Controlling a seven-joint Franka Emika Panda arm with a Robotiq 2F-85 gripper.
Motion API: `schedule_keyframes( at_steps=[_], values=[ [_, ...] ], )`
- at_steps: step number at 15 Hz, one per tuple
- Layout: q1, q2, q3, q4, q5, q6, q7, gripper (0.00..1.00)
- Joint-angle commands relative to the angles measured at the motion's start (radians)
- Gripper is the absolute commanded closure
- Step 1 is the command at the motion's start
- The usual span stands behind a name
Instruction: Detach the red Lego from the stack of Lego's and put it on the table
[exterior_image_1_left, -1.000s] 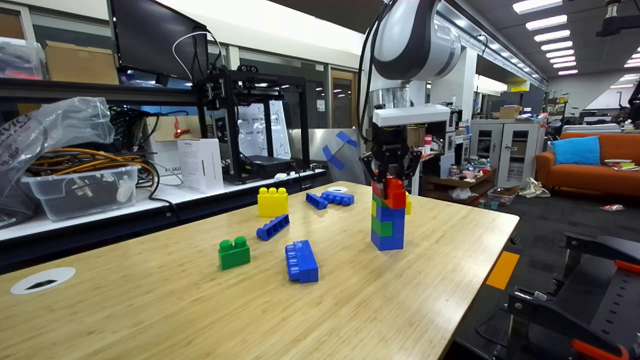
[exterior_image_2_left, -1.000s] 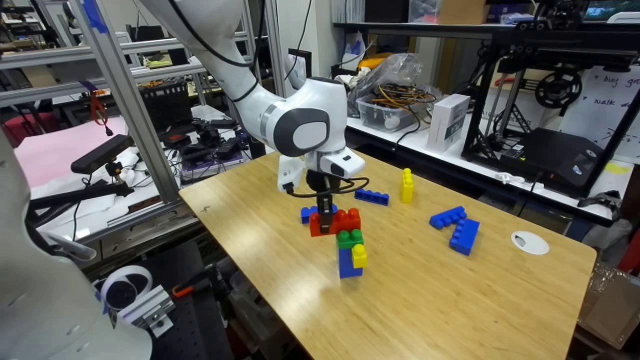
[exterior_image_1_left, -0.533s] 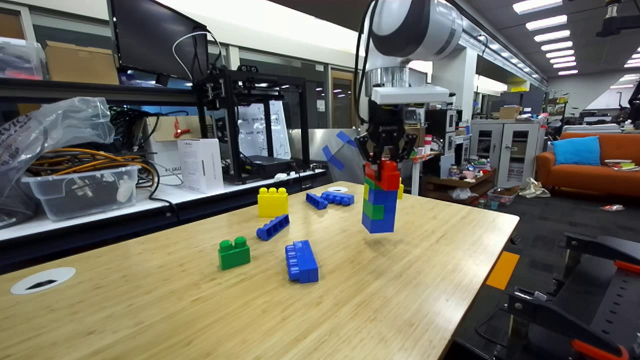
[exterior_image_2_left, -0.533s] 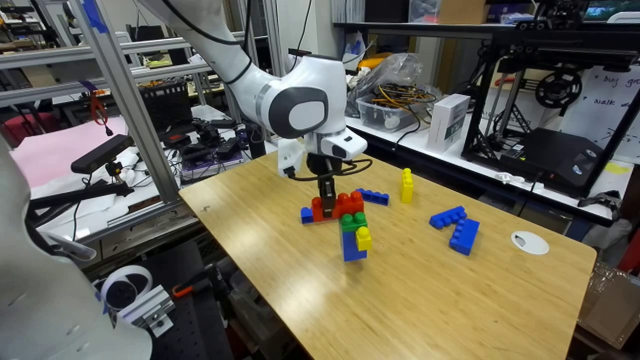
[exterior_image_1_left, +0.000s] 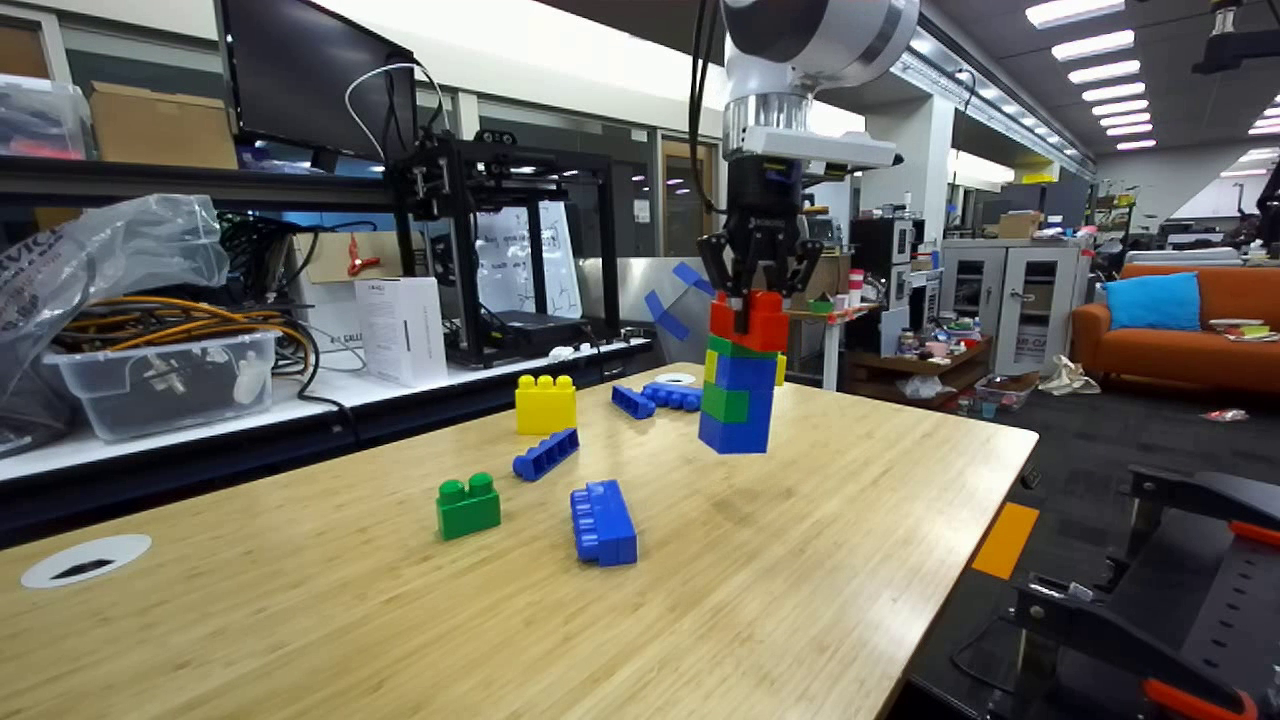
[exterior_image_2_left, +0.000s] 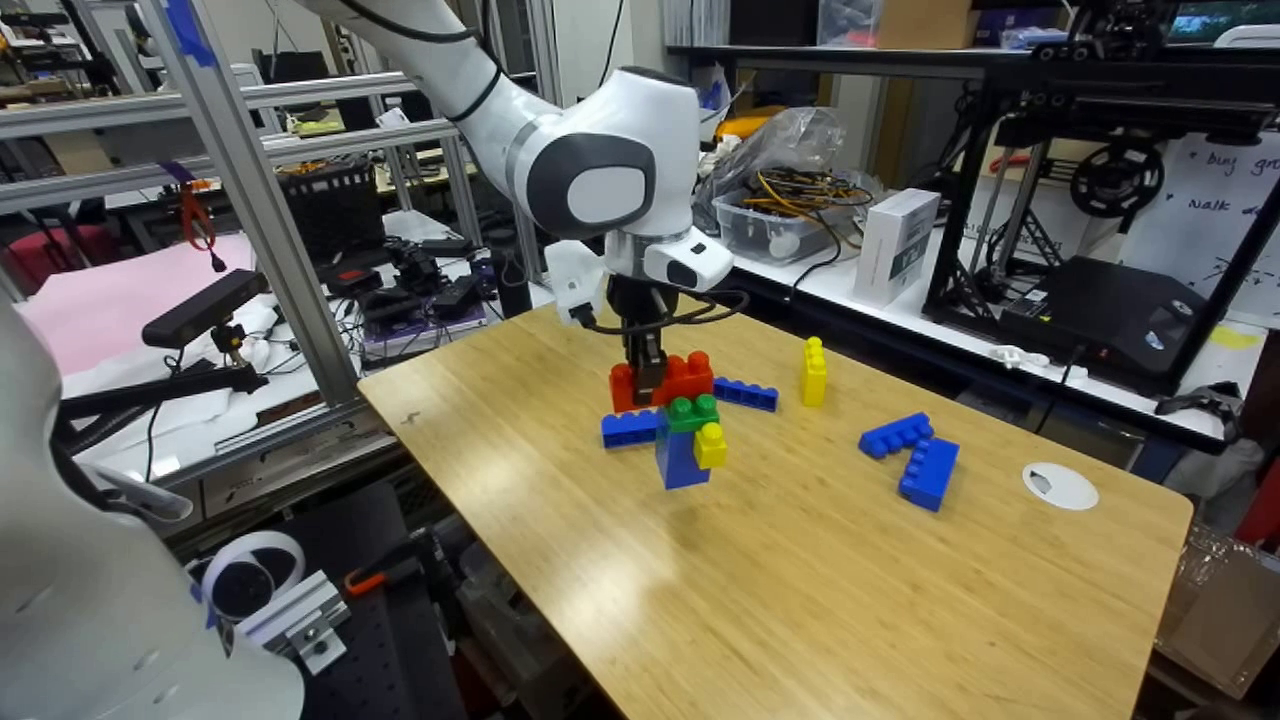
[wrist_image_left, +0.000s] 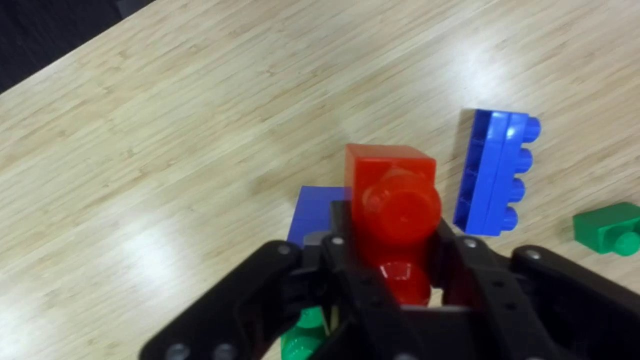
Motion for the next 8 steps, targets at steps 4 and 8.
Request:
schedule_keyframes(
  at_steps=[4,8],
  values=[
    [-0.067,0.042,0.024,0.132,0.302,-0.193,-0.497,0.89],
    [-0.115,0.086,0.007,0.188,0.366,-0.310,-0.668,0.89]
  ],
)
